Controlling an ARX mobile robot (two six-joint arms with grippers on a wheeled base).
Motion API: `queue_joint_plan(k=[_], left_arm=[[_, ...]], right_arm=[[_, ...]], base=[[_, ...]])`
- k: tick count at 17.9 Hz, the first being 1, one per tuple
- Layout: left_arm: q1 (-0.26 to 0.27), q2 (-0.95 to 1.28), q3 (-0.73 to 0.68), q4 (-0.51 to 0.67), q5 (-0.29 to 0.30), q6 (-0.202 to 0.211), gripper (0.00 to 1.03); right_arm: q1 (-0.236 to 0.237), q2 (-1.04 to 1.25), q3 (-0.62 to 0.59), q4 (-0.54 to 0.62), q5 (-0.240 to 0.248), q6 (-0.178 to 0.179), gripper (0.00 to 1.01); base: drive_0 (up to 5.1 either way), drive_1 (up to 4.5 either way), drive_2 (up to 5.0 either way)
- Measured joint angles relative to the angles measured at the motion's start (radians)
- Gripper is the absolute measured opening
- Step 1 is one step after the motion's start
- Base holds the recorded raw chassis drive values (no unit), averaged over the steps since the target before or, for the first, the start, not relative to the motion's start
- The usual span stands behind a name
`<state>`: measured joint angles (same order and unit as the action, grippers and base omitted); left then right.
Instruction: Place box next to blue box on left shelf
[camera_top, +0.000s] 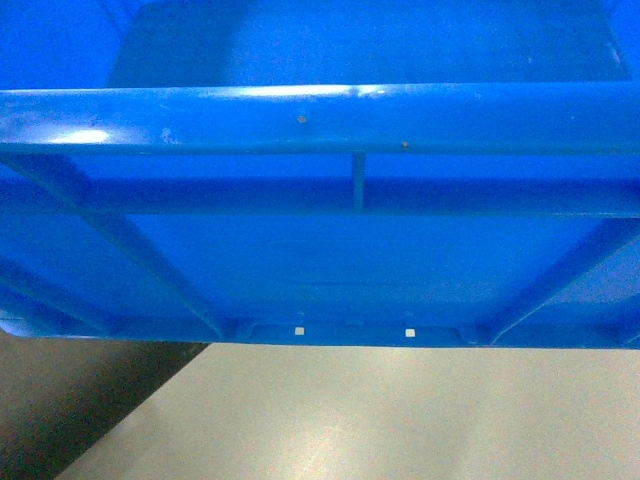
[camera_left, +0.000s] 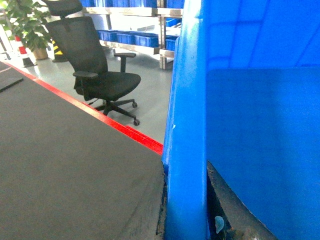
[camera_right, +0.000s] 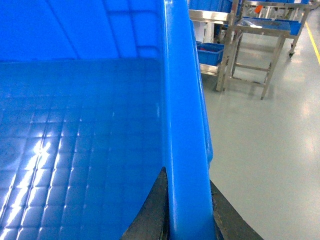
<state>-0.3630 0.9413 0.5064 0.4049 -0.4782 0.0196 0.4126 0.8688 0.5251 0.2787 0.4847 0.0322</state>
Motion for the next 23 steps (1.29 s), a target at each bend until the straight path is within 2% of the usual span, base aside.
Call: queue_joint_plan(k=[23], left_arm=[[0.000, 0.000, 0.000, -0.001, 0.000, 0.000, 0.13]], right_arm=[[0.000, 0.000, 0.000, 0.000, 0.000, 0.000, 0.08]], base=[[-1.6, -1.64, -1.6]])
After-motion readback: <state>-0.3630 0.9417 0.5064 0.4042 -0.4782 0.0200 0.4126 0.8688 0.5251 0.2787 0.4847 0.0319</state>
